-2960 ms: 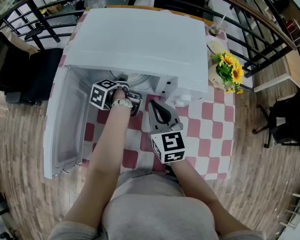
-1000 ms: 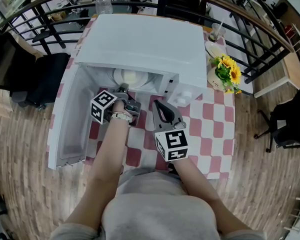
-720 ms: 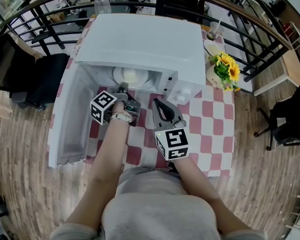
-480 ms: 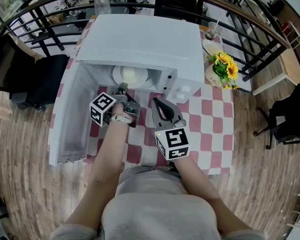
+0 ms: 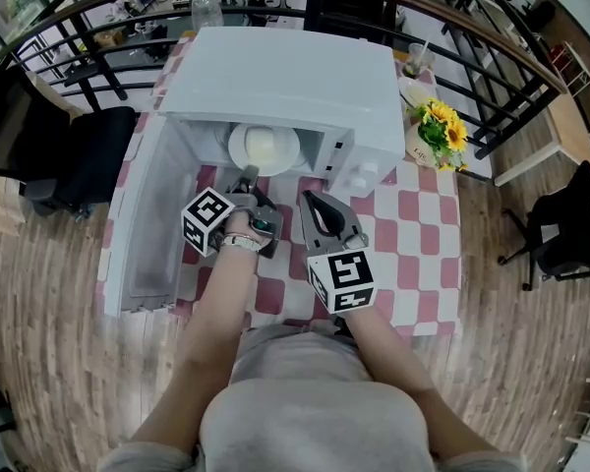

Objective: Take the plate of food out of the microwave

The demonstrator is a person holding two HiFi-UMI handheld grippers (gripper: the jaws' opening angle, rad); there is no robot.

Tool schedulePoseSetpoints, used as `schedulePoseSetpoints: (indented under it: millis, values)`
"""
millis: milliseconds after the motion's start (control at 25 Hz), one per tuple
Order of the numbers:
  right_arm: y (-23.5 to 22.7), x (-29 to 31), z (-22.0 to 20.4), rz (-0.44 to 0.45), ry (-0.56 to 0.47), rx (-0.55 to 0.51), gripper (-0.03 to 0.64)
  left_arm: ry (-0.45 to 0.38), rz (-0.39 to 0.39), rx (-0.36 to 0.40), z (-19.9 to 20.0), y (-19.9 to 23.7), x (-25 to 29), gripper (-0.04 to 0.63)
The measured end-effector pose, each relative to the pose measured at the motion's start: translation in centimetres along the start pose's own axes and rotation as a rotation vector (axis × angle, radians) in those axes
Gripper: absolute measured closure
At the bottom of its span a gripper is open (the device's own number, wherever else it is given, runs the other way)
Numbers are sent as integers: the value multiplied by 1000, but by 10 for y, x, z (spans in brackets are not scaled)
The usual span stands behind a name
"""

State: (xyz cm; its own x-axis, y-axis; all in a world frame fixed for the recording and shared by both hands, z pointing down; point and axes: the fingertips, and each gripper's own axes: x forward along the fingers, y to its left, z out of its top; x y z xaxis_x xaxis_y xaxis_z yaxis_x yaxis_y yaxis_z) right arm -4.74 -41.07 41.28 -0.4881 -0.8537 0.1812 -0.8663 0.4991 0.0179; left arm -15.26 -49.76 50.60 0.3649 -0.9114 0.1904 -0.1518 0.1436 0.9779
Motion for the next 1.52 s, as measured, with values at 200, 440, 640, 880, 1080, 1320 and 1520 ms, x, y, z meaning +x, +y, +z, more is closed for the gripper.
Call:
schedulePoseSetpoints:
  millis: [200, 440, 640, 880, 1080, 1320, 1520]
  values:
    - [7, -8, 2, -12, -5, 9, 592, -6, -42, 23, -3, -8, -14, 581]
    - [9, -18, 3, -43, -3, 44, 592, -39, -101, 31, -6, -23, -33, 581]
    - [5, -26, 3, -71, -6, 72, 592, -41, -120, 31, -11, -32, -49, 581]
    - [4, -28, 7, -77, -12, 88, 594, -79, -149, 44, -15, -46, -68, 581]
    - [4, -29, 9, -79, -22, 100, 594, -82, -164, 37, -21, -53, -76, 581]
    - [5, -28, 12, -79, -34, 85, 594, -79, -194, 30, -28, -61, -88, 581]
    - [5, -28, 18, -75, -45, 66, 594, -71, -181, 7, -33, -59, -97, 581]
